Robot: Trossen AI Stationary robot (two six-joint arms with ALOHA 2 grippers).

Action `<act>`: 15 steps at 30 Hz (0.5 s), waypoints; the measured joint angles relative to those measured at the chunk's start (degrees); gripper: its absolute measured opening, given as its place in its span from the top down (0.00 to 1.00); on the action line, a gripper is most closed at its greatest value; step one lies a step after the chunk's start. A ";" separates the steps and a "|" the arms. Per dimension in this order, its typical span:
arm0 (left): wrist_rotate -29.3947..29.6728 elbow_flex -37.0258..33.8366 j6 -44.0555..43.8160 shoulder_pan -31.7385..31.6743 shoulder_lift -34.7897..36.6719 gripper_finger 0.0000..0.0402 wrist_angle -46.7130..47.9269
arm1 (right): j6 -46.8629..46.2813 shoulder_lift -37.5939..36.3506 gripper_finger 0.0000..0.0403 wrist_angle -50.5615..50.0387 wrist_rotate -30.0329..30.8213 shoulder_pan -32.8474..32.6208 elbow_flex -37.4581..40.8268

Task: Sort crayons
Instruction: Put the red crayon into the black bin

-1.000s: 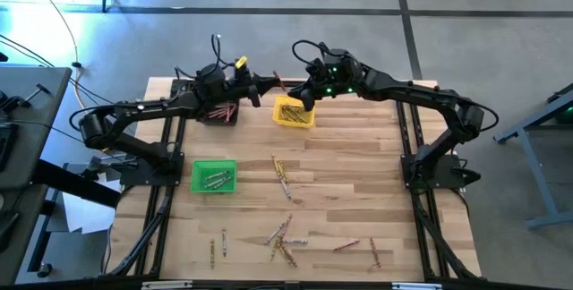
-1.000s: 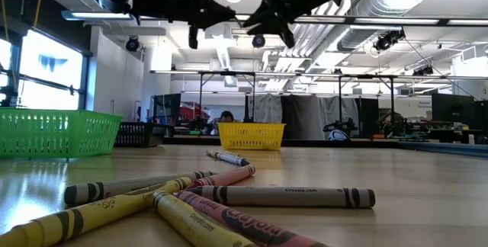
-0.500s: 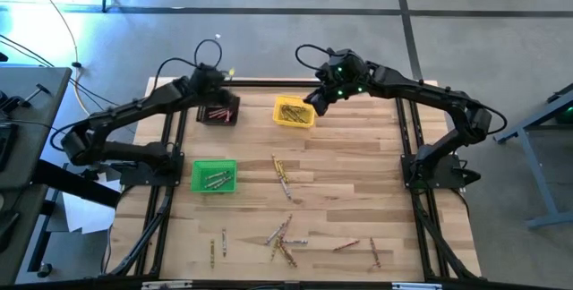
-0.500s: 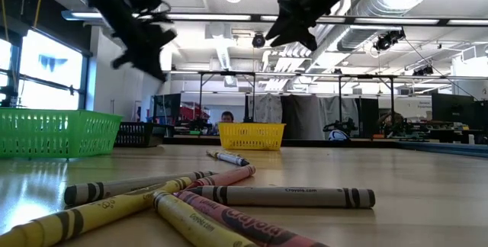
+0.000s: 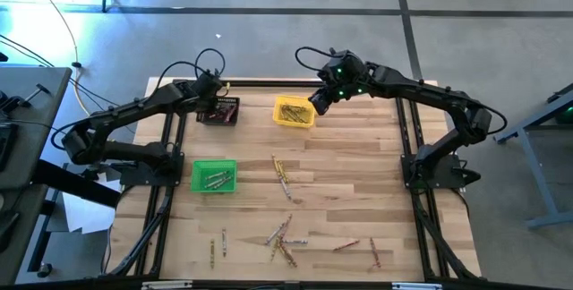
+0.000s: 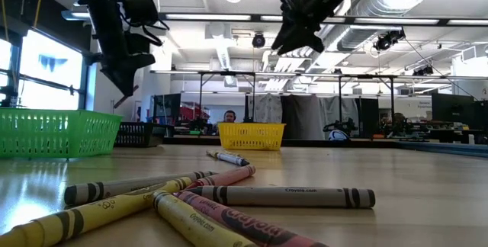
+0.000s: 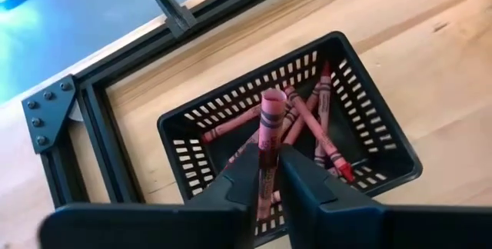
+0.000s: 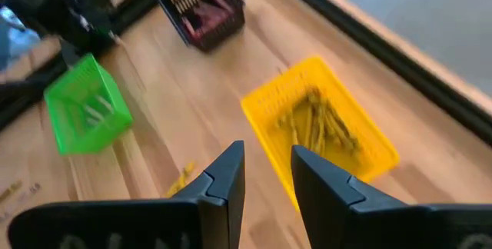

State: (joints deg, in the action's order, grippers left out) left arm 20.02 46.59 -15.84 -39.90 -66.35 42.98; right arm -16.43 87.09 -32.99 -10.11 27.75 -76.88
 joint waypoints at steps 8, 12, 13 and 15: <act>-0.32 0.00 3.55 0.00 0.00 0.76 0.07 | -2.85 0.02 0.77 -11.76 0.04 -0.88 0.00; -6.84 0.00 3.54 0.00 0.00 0.73 -0.39 | -6.56 0.02 0.77 -20.71 0.03 -4.06 0.00; -9.86 0.00 3.92 0.05 0.00 0.73 -1.14 | -7.56 0.02 0.77 -23.31 0.02 -5.25 0.00; -16.43 0.00 5.51 0.75 0.00 0.74 -3.67 | -10.06 0.02 0.77 -28.76 0.28 -8.05 0.00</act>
State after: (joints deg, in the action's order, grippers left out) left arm 3.60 46.59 -10.34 -39.15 -66.35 39.32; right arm -26.49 87.11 -61.75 -9.82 19.70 -76.88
